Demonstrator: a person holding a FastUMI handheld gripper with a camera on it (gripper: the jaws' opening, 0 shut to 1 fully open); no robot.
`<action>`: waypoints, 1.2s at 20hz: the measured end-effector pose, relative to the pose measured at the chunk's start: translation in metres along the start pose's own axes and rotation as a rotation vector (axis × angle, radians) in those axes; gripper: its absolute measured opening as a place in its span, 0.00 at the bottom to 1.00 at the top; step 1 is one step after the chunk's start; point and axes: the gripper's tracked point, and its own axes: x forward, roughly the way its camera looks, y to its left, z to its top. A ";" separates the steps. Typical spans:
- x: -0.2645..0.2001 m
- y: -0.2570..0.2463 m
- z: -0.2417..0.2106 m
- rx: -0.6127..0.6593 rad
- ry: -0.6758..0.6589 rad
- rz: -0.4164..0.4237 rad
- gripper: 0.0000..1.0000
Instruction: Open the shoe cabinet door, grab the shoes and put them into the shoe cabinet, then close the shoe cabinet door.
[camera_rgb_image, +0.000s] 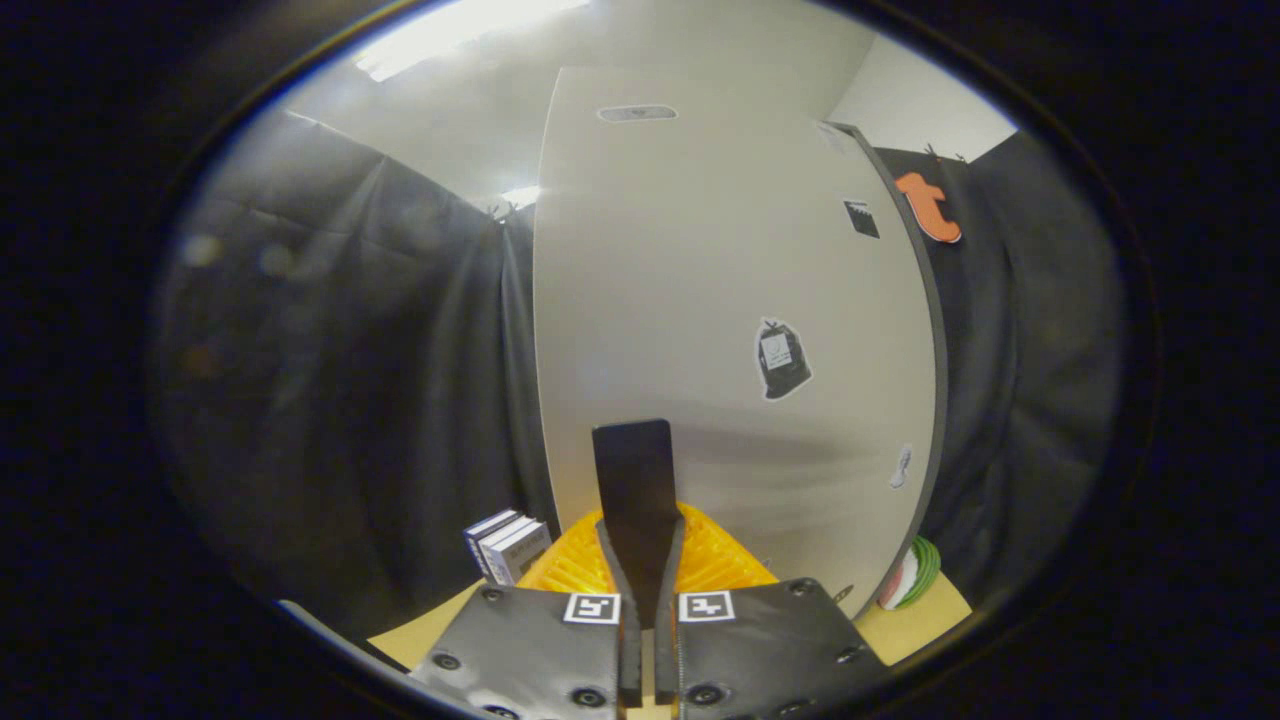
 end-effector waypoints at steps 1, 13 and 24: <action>-0.007 -0.005 0.001 -0.006 0.003 0.006 0.07; -0.093 -0.070 0.009 -0.026 0.016 -0.031 0.06; -0.135 -0.151 0.016 -0.029 0.008 -0.190 0.05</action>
